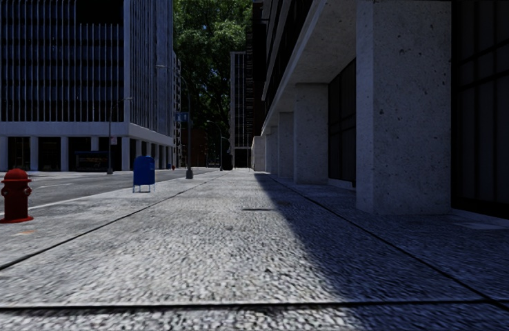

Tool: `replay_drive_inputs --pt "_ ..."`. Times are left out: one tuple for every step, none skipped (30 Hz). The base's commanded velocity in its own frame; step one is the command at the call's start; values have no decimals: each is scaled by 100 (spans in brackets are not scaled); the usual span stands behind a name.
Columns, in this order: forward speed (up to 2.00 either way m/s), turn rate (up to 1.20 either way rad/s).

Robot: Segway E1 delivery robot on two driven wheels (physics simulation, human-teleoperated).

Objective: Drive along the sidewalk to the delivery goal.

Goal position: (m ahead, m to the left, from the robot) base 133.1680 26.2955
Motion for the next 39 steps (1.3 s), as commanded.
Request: replay_drive_inputs --pt "200 15" --pt "200 15" --pt "200 13" --pt "200 8" --pt "200 8" --pt "200 0" --pt "200 0" --pt "200 0" --pt "200 0" --pt "200 0" --pt "200 0" --pt "200 0" --pt "200 0" --pt "200 0" --pt "200 0" --pt "200 8" --pt "200 10" --pt "200 10" --pt "200 11" --pt "200 11" --pt "200 11" --pt "200 11" --pt "200 11" --pt "200 11" --pt "200 11" --pt "200 11" --pt "200 11" --pt "200 14" --pt "200 16" --pt "200 16" --pt "200 17" --pt "200 17" --pt "200 17" --pt "200 17" --pt "200 17" --pt "200 17" --pt "200 17" --pt "200 17" --pt "200 17"
